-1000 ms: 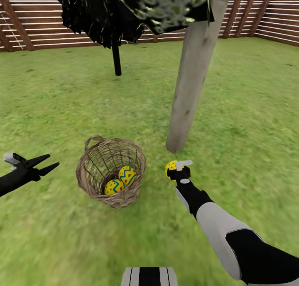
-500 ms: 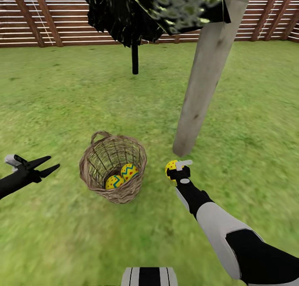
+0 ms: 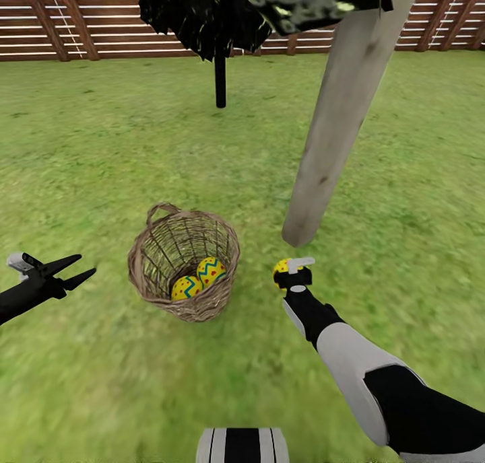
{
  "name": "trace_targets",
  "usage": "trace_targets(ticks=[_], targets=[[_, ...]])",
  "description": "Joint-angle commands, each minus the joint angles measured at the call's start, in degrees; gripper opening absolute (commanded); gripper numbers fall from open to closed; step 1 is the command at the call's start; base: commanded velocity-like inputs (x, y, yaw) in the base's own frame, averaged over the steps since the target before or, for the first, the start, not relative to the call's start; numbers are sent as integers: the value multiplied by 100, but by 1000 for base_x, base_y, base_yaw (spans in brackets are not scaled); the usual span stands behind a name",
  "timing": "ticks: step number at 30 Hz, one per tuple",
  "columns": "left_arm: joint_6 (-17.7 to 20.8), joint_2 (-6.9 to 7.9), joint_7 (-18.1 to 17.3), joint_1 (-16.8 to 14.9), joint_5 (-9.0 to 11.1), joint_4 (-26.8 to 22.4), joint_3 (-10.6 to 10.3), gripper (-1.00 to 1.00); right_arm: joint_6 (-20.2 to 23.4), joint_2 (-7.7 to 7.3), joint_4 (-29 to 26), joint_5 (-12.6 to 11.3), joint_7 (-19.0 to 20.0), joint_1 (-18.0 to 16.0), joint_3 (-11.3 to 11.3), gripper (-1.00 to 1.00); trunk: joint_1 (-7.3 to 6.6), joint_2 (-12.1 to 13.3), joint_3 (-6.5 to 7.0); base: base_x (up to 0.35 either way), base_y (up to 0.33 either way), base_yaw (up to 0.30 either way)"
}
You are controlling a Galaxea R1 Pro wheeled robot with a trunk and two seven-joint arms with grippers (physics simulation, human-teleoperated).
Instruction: Take the three Easter eggs out of the wicker basket on the lawn in the garden, then place them on the lawn next to a single tree (choose any tree) so that all three eggs are next to the same tree and none are left in the basket.
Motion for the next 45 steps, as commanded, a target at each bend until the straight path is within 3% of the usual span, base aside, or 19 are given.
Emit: trace_targets(ticks=[1,17,24,32,33,45], targets=[[52,1,-8,-2,15,1,0,100,61,1,8,55,-45,-15,18,-100,1,-3,-27,0,0,0],[68,42,-35,54,51,17,8,100,-12,-6,-107,57,-62,-20,5,-100,43,-25,-380,0,0,0],[52,261,-260,164,27,9,9,100,-2,13,-213,54,-196,-22,-2,-100,56,-31,-491,0,0,0],[51,266,-516,165,34,10,9,100,1,15,-214,54,-209,-22,6,-100,69,-38,-602,0,0,0],[51,265,-904,165,39,10,9,100,1,14,-214,54,-210,-22,6,-100,71,-40,-624,0,0,0],[55,265,-922,165,44,1,9,100,1,16,-341,62,-211,-22,6,-100,89,-49,-779,0,0,0]])
